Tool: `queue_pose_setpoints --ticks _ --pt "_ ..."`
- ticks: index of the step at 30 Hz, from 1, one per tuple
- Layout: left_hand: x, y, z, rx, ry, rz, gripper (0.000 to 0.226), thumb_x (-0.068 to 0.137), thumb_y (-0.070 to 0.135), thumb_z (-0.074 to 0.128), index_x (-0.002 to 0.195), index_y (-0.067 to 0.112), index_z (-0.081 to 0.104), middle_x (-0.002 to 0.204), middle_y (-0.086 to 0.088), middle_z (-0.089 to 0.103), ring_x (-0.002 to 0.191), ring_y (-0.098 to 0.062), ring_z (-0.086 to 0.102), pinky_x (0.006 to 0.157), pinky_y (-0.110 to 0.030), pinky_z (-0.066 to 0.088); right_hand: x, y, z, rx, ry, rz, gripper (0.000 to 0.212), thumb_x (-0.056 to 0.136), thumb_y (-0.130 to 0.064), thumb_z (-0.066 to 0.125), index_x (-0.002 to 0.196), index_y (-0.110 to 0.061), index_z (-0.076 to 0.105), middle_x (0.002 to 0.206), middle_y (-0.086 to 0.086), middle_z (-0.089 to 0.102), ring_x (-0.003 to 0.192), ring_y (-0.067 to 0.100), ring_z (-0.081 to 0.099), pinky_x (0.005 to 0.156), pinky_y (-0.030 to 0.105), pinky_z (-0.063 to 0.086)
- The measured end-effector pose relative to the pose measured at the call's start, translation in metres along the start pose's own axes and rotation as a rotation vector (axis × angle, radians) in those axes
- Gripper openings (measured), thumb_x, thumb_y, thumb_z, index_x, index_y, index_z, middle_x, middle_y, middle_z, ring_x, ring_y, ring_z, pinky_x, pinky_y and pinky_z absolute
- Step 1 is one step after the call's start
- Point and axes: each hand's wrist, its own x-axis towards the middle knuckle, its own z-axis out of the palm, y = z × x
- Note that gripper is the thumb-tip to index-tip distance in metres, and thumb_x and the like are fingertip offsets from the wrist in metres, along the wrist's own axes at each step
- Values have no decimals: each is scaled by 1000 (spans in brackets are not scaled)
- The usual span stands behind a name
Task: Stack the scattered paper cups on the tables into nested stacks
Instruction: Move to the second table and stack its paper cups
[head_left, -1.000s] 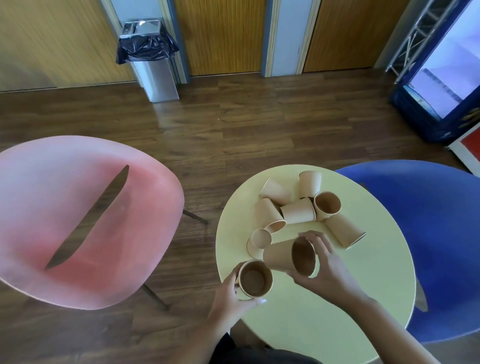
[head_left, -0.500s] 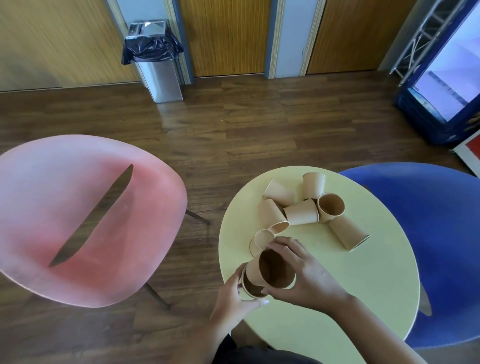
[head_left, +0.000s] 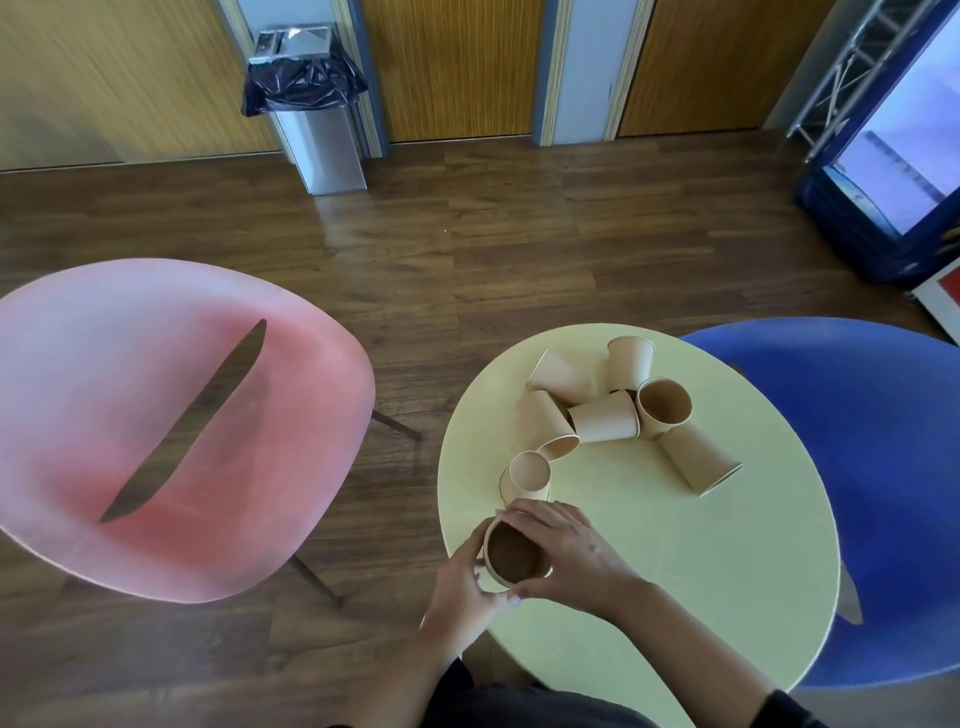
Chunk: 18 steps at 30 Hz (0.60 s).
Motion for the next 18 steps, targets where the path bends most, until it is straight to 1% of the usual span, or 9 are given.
queue_pose_setpoints --ticks 3,7,8,10,11,13,14,16,18 --pt "0 1 -1 -1 -4 10 85 59 19 89 130 39 48 112 15 69 103 1 64 84 -11 48 1 4 5 34 -1 2 80 69 -56 65 141 -35 34 144 -19 32 132 3 29 113 24 15" --pt "-1 2 -2 5 -2 1 82 58 20 87 125 47 47 112 19 69 104 -1 64 86 -13 49 1 5 7 30 -2 -9 80 69 -57 63 140 -36 35 143 -21 32 131 0 28 113 24 15" --pt "-1 4 -2 3 -3 -1 79 59 20 87 122 47 49 111 19 69 104 -1 64 85 -11 48 0 4 6 89 -6 16 78 69 -58 65 139 -38 36 143 -23 31 130 -1 28 112 22 17" --pt "-1 8 -5 -10 -3 -9 73 59 21 89 118 46 54 108 21 69 103 2 64 84 -8 47 -2 3 0 333 50 152 67 70 -57 71 130 -46 45 138 -29 35 127 -6 32 106 16 25" --pt "0 11 -7 -19 4 -13 71 59 22 89 117 45 55 107 23 69 102 5 63 84 -6 46 -1 4 -3 456 137 227 55 72 -54 72 122 -46 50 133 -28 41 122 -8 38 101 13 31" --pt "2 14 -13 -26 34 -18 68 60 19 89 112 47 56 104 27 68 101 9 62 82 -2 43 3 9 -8 650 364 402 33 79 -49 66 109 -37 60 121 -17 53 112 -1 51 92 19 40" --pt "4 15 -16 -29 49 -25 67 60 18 89 111 48 56 103 28 68 100 9 62 80 -1 42 7 14 -9 742 434 510 29 82 -49 61 106 -32 62 118 -10 55 108 5 55 89 24 44" --pt "8 15 -22 -36 68 -46 67 60 18 89 109 49 56 102 28 68 99 9 62 79 0 42 17 25 -13 819 437 720 34 84 -58 55 103 -30 60 117 1 56 102 15 58 90 37 48" --pt "12 16 -25 -37 77 -66 67 60 17 90 106 51 55 99 32 66 97 12 61 78 1 41 28 36 -17 881 343 913 44 85 -61 52 109 -24 54 117 5 55 101 24 59 90 47 49"
